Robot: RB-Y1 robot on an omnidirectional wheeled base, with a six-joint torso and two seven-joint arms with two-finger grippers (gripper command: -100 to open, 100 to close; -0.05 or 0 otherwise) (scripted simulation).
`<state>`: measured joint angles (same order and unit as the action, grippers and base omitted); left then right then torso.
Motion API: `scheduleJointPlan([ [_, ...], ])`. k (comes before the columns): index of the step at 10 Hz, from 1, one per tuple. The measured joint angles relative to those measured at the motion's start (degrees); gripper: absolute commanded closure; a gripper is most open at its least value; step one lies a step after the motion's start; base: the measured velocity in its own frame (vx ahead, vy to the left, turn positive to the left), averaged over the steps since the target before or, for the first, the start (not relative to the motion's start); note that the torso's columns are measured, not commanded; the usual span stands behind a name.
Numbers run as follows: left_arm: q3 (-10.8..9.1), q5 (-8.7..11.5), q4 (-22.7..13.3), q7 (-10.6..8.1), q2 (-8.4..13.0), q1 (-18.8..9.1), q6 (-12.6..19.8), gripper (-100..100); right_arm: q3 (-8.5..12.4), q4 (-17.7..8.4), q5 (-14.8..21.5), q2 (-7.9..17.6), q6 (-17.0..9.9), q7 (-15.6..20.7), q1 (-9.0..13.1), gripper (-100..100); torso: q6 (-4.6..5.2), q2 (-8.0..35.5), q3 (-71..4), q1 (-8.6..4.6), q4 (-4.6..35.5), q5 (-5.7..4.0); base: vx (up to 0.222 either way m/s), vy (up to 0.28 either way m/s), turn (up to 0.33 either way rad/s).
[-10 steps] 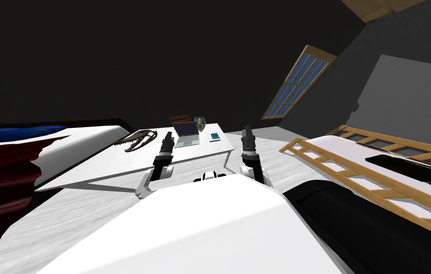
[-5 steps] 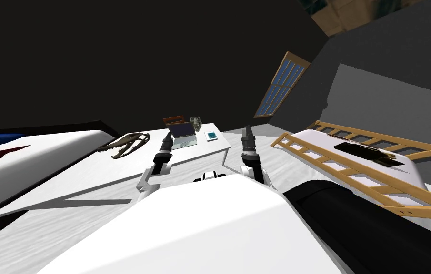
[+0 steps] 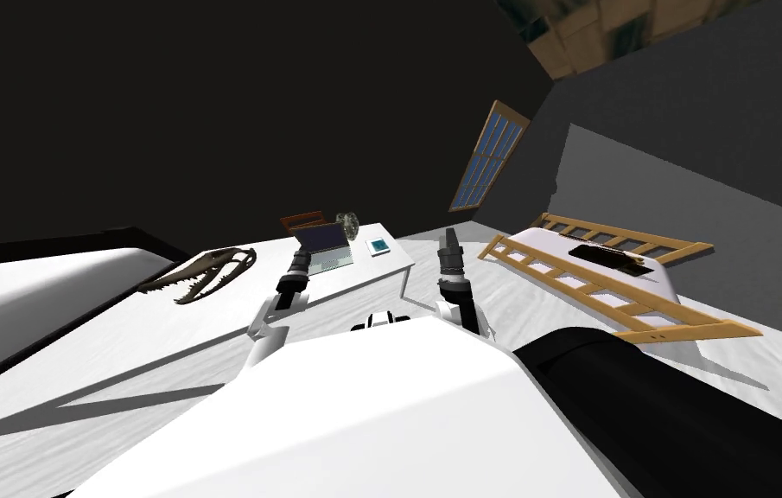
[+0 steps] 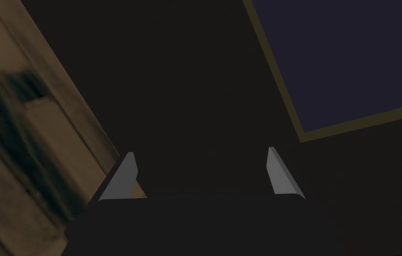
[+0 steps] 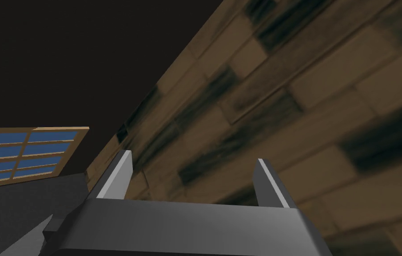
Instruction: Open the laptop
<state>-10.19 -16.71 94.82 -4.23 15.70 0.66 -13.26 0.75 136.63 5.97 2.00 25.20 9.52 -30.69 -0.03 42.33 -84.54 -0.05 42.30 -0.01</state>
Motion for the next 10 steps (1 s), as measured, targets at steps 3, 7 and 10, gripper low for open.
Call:
scheduleJointPlan([
  [3,-1.97,-1.3,-4.6,-0.69,1.8,-3.2,1.3,-100,0.0,0.0,0.0,0.0,0.0,0.0,0.0,0,0.04,-0.1,0.0,0.09,0.0,0.02,-0.025,0.057,-0.146],
  [7,-3.68,-2.5,-11.1,-1.23,3.3,-6.8,2.6,-100,0.0,0.0,0.0,0.0,0.0,0.0,0.0,0,-0.01,-0.1,-0.1,-0.01,0.0,0.0,-0.022,0.038,-0.154],
  [10,-5.55,-3.5,-15.5,-1.98,5.2,-9.1,3.2,-100,0.0,0.0,0.0,0.0,0.0,0.0,0.0,0,0.05,0.0,0.0,0.1,0.0,0.02,-0.025,0.047,-0.164],
])
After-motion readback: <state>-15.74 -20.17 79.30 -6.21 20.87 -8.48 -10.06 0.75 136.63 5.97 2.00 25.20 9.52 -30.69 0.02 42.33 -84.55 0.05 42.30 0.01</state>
